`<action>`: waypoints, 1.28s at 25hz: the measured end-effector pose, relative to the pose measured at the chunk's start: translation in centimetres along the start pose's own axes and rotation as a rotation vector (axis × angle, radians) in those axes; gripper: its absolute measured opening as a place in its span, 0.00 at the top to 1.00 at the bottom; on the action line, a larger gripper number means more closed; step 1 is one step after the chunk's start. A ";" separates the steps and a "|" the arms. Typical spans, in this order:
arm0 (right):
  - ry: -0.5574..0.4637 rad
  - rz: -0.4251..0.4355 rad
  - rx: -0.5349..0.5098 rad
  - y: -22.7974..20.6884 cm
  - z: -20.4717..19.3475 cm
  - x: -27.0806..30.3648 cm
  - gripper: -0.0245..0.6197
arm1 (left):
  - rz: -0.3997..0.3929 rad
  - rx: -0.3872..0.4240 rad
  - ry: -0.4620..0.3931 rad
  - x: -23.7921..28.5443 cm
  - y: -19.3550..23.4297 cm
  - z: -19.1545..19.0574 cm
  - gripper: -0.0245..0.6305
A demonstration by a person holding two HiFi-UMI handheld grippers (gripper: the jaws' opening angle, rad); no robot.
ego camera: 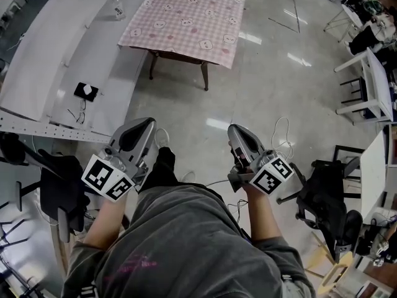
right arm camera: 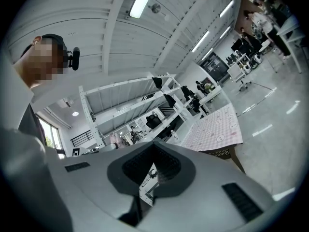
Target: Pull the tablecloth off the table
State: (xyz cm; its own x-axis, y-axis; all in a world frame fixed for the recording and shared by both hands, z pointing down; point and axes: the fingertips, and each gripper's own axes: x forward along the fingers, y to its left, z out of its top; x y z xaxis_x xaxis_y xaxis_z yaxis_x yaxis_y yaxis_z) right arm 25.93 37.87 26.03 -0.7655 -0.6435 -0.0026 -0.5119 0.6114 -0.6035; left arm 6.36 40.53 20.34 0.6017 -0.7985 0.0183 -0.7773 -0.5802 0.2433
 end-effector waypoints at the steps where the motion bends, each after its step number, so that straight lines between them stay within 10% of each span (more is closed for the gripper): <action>1: 0.000 -0.002 -0.002 -0.3 0.2 0.3 0.97 | -0.003 -0.001 -0.001 0.4 0.3 0.0 0.96; 32: 0.081 -0.048 0.012 -5.7 2.9 21.1 0.97 | -0.030 -0.079 0.033 8.7 20.2 3.3 0.96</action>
State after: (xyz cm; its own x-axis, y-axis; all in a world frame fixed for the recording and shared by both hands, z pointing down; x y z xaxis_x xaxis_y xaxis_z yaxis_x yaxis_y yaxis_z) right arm 13.81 19.48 27.07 -0.7694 -0.6324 0.0903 -0.5444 0.5751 -0.6106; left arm -4.72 21.29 22.21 0.6312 -0.7745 0.0418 -0.7428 -0.5882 0.3199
